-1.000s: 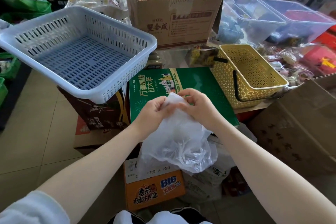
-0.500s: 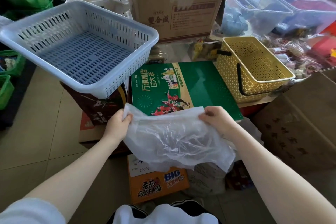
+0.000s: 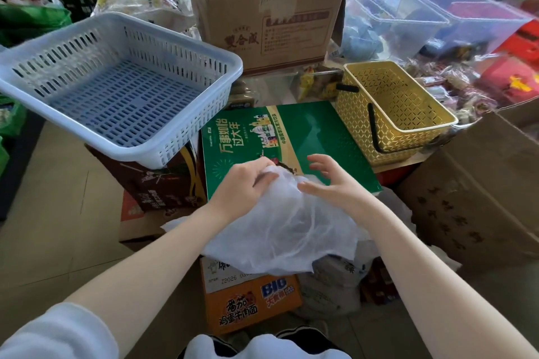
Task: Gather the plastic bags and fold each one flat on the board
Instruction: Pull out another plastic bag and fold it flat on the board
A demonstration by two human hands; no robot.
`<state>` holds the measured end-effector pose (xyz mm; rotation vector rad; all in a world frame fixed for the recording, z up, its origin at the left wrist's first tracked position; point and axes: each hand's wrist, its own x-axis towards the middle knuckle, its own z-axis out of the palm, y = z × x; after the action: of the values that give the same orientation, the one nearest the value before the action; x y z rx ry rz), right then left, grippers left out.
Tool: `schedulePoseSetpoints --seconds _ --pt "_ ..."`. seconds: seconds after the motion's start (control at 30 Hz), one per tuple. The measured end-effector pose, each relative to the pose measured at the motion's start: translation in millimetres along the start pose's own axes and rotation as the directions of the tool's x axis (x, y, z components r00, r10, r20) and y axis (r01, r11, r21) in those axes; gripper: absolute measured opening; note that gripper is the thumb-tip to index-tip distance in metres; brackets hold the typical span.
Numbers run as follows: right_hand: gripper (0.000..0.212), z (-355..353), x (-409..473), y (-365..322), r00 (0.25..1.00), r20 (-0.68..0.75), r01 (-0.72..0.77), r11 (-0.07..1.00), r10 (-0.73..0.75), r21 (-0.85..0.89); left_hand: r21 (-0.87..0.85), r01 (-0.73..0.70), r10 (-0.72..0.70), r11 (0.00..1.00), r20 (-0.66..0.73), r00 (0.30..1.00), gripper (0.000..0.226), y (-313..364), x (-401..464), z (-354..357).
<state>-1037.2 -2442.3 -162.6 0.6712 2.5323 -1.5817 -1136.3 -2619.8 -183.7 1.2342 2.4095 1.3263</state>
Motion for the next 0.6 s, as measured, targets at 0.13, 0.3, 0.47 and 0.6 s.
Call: schedulePoseSetpoints --seconds 0.13,0.3,0.47,0.6 --pt "0.032 -9 -14 35 0.917 0.239 -0.397 0.78 0.319 0.484 -0.106 0.115 -0.127 0.988 -0.115 0.985 0.016 -8 -1 -10" --pt "0.014 -8 6 66 0.872 -0.038 -0.351 0.676 0.489 0.648 -0.053 0.236 -0.241 0.97 -0.184 0.953 0.021 -29 -5 -17" --pt "0.025 -31 27 98 0.634 -0.343 -0.367 0.66 0.693 0.656 0.009 0.414 -0.403 0.91 -0.216 0.889 0.021 -70 -21 -28" --pt "0.061 -18 42 71 0.693 -0.523 -0.56 0.827 0.497 0.045 -0.012 0.321 -0.319 0.947 -0.151 0.936 0.021 -56 -25 -23"
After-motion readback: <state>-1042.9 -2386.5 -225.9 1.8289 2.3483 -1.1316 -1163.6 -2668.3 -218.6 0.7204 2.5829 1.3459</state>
